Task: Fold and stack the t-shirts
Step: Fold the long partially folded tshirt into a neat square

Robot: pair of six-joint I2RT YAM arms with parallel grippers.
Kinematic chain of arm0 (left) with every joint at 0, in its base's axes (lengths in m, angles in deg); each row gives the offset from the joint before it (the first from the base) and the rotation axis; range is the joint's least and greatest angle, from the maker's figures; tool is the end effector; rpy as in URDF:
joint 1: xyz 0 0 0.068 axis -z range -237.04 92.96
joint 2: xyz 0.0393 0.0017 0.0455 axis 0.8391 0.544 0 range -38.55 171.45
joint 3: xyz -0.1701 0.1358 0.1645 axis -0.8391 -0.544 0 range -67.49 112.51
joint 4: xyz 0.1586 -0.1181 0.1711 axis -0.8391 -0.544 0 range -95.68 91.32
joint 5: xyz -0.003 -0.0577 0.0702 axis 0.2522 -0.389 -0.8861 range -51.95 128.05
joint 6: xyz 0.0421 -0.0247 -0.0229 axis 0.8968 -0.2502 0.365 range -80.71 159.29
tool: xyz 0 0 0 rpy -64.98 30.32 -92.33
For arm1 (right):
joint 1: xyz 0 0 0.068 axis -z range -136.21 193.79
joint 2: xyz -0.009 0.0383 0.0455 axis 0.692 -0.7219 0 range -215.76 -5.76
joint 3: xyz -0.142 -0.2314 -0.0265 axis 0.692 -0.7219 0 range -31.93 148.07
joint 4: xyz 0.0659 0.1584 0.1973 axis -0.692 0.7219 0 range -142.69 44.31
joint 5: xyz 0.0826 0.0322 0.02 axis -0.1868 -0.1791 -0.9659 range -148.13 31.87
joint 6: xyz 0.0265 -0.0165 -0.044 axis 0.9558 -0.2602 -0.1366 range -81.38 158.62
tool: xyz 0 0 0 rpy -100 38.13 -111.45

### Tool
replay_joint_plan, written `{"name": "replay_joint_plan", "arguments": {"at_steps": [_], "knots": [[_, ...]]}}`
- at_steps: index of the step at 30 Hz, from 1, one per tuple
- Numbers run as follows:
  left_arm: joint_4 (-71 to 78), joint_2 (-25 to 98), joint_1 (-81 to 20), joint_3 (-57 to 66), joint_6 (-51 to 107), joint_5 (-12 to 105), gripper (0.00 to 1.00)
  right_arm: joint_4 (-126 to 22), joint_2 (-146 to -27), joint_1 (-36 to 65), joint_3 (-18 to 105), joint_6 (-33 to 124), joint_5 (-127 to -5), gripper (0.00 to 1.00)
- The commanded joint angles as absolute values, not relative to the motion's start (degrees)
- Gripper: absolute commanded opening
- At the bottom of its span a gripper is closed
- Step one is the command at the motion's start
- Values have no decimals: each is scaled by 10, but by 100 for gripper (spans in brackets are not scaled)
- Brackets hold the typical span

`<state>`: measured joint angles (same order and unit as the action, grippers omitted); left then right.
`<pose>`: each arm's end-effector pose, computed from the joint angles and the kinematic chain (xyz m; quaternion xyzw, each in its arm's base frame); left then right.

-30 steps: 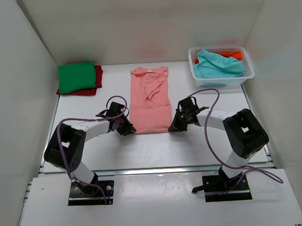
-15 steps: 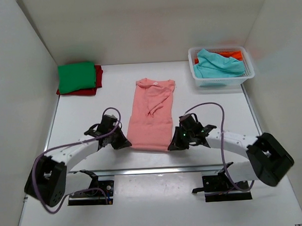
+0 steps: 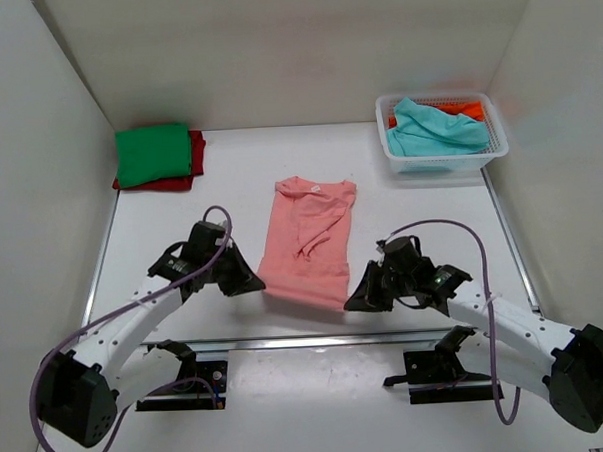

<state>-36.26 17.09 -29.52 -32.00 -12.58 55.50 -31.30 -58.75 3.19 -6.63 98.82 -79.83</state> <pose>0.1540 -0.0924 0.2121 -0.1590 0.9370 -0.2876 0.1183 0.1251 0.1245 0.1827 0.0918 0.9180 0.3769 0.0829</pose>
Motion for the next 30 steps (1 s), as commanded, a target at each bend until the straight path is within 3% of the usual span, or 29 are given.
{"name": "replay_joint_plan", "arguments": {"at_steps": [1,7,15,22,24,26,28,30], "knots": [[-351,213,-315,-241,-106,548,0,-260,-596,97,-10,931,-834,0],[-320,317,-347,-152,-119,554,1,-240,-649,219,55,858,-892,0],[-303,436,-383,-20,-126,569,4,-239,-790,292,191,798,-941,0],[-292,613,-402,148,-134,579,2,-292,-933,348,328,793,-953,0],[-294,682,-407,256,-132,577,3,-317,-999,362,374,798,-941,0],[-309,791,-413,362,-118,571,20,-348,-1064,368,428,805,-909,0],[-358,876,-431,492,-116,571,50,-355,-1123,369,509,801,-877,23],[-379,935,-442,620,-118,579,64,-349,-1166,370,569,790,-815,34]]}}
